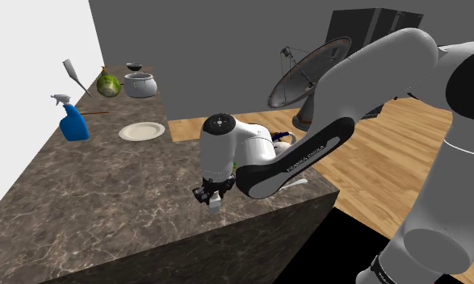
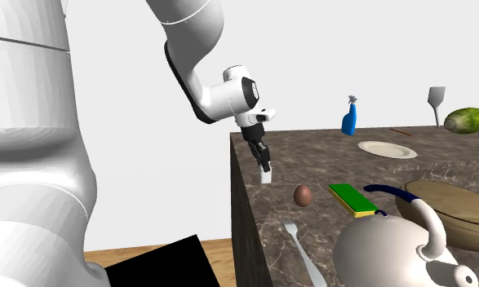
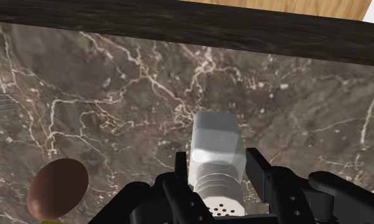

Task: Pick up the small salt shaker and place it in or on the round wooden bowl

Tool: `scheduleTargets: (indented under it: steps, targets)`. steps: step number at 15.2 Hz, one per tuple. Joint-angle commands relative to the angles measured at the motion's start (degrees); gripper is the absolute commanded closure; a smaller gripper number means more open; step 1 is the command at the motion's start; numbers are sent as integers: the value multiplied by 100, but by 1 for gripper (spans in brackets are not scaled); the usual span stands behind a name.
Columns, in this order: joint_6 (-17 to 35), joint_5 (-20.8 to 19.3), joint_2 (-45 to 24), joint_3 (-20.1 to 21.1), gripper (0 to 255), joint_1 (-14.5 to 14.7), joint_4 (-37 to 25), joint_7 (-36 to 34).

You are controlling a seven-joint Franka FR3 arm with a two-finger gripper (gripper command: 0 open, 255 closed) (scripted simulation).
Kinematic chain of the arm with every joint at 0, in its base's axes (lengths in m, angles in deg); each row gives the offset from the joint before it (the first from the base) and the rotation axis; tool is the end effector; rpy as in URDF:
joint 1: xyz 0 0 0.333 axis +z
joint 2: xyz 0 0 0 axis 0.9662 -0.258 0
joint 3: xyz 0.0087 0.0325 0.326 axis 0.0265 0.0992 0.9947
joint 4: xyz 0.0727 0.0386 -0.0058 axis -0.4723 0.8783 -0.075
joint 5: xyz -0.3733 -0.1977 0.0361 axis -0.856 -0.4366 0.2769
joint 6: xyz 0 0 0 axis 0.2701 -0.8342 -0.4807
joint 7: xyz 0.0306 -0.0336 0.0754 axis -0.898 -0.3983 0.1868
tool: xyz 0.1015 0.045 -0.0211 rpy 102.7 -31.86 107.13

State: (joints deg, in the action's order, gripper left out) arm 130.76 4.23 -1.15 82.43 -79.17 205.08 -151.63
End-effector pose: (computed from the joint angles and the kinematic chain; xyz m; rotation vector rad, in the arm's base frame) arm 0.4929 0.2912 0.3223 2.9530 -0.3188 0.4165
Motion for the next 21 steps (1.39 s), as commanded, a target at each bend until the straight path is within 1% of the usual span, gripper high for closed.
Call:
scheduleTargets:
  steps: [1,11,21]
  targets:
    - [0,0,-2,0,255,1,1,0]
    - [-536,717,548,96,255,-66,-232,632]
    - [-1155,1225,964,88,255,-68,-612,1123]
